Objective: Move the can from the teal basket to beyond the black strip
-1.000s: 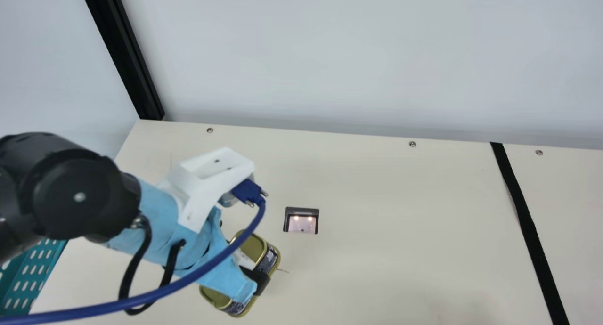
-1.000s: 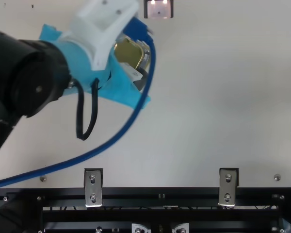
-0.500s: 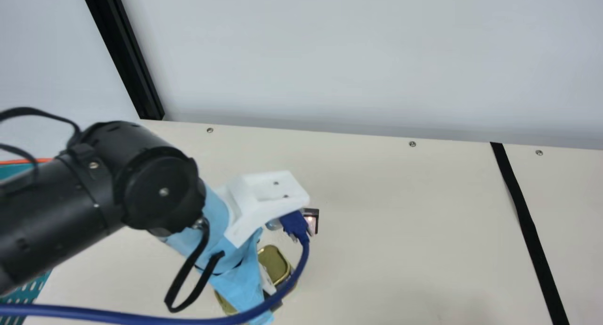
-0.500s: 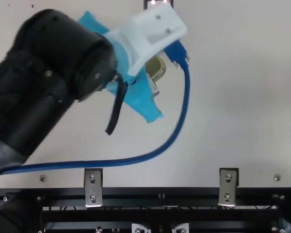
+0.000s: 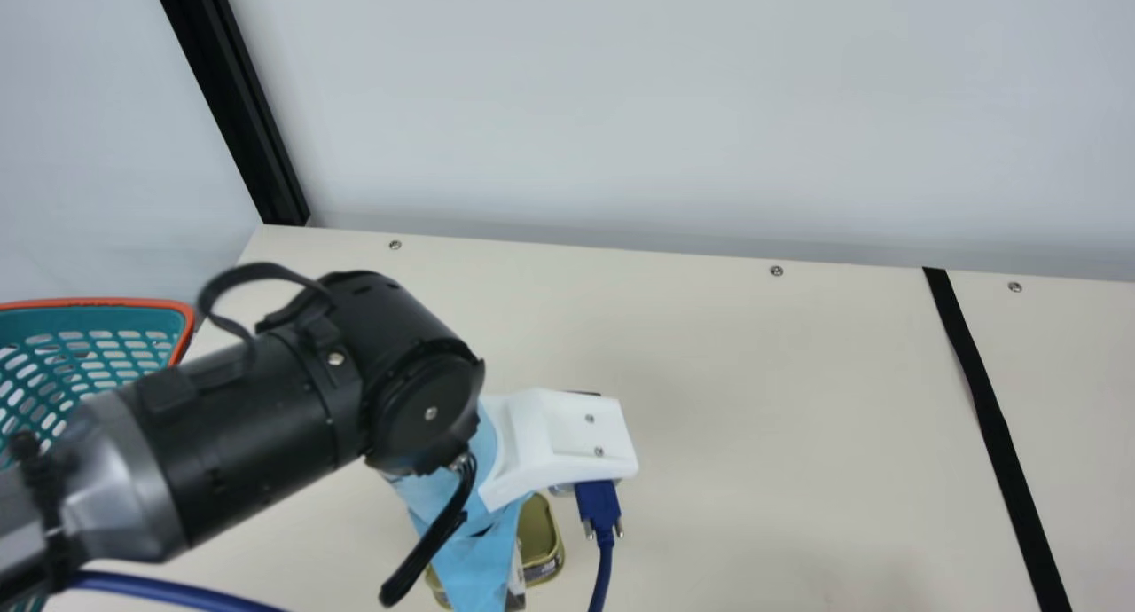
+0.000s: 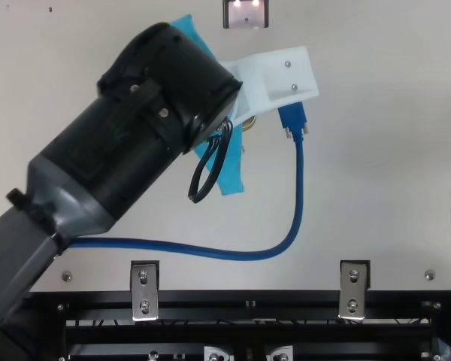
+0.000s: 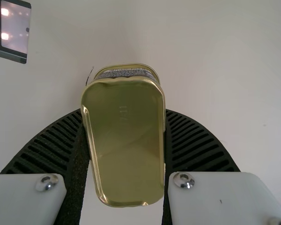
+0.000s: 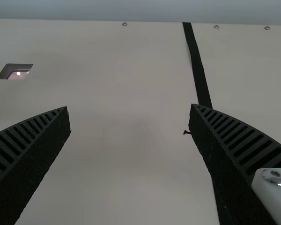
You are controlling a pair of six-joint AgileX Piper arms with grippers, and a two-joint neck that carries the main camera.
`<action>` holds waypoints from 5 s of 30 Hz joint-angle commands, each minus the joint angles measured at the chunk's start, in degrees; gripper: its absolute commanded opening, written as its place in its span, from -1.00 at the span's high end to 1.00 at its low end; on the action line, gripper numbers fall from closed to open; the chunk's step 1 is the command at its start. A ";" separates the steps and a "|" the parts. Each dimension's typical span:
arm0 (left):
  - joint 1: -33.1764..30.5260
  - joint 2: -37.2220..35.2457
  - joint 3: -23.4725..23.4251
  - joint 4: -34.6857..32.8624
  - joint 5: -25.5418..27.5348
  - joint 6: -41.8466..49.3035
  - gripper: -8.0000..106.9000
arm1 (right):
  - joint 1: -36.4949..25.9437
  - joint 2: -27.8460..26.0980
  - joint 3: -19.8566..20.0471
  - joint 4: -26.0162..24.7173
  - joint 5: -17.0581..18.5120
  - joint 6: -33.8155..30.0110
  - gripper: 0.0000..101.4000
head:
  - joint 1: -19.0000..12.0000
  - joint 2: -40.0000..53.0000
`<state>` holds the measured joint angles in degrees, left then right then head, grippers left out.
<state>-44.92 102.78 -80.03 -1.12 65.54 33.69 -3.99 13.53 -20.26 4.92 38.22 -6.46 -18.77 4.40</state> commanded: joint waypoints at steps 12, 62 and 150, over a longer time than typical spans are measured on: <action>-1.30 1.60 2.89 1.23 -2.92 3.49 -0.71 | 0.00 0.00 0.00 0.00 0.00 0.00 -1.00 | -1.57 -0.23; 36.49 -38.71 33.60 -39.73 -36.61 -9.58 -0.71 | -4.38 36.76 -28.25 2.37 -10.47 -13.50 -1.00 | -1.57 -0.23; 37.78 -39.72 35.10 -40.39 -37.92 -9.14 -0.71 | -1.08 97.52 -39.65 53.61 31.69 -90.58 -1.00 | -1.57 -0.23</action>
<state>-7.14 63.07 -44.93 -41.51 27.62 24.56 -5.43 110.66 -60.04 58.24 69.73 -96.42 -18.77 4.40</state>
